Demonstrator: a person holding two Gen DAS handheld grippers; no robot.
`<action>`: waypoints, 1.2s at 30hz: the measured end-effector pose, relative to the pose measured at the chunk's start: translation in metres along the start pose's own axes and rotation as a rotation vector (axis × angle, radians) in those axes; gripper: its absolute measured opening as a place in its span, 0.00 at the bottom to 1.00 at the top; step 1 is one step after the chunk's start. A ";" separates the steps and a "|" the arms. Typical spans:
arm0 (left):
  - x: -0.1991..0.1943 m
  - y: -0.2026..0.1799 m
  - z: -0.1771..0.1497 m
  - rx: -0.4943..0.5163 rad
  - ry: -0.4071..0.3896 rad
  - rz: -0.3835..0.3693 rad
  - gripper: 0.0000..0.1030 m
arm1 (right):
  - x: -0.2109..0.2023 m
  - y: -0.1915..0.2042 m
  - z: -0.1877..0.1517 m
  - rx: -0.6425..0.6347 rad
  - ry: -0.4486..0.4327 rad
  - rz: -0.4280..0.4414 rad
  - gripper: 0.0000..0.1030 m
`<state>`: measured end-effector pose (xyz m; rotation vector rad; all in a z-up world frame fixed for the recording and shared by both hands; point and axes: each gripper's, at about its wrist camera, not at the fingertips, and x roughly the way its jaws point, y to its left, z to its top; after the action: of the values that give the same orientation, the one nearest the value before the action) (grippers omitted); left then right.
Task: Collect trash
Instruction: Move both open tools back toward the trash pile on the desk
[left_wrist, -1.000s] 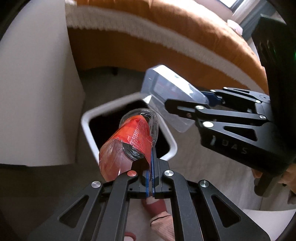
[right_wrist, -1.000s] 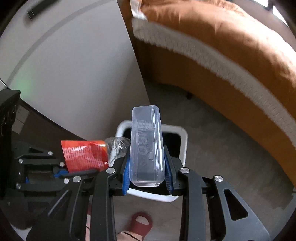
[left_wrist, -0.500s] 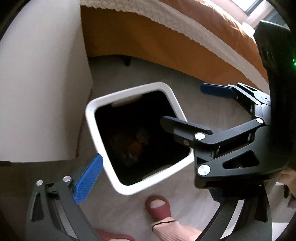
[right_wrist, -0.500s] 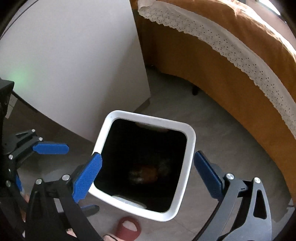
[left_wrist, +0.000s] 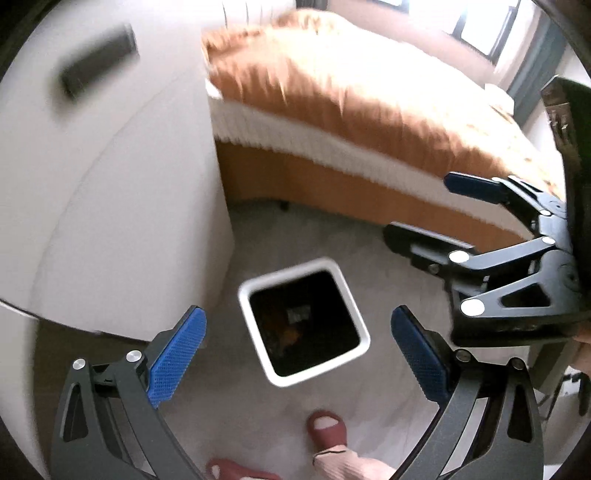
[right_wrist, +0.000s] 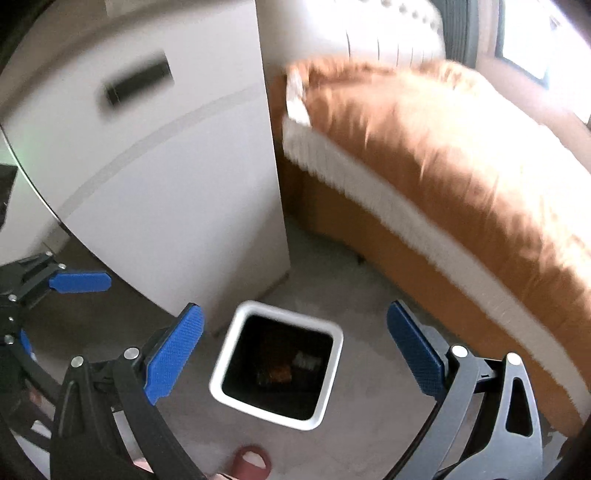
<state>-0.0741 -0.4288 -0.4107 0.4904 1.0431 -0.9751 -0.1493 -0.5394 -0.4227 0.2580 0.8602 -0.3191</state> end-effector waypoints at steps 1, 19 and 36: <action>-0.020 -0.001 0.006 0.009 -0.025 0.019 0.96 | -0.018 0.005 0.011 -0.007 -0.026 0.001 0.96; -0.310 0.064 -0.027 -0.231 -0.303 0.373 0.96 | -0.192 0.153 0.128 -0.265 -0.336 0.242 0.96; -0.453 0.132 -0.138 -0.604 -0.389 0.738 0.96 | -0.233 0.330 0.151 -0.507 -0.377 0.582 0.96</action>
<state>-0.1020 -0.0625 -0.0838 0.1385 0.6643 -0.0666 -0.0624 -0.2484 -0.1166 -0.0344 0.4394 0.3861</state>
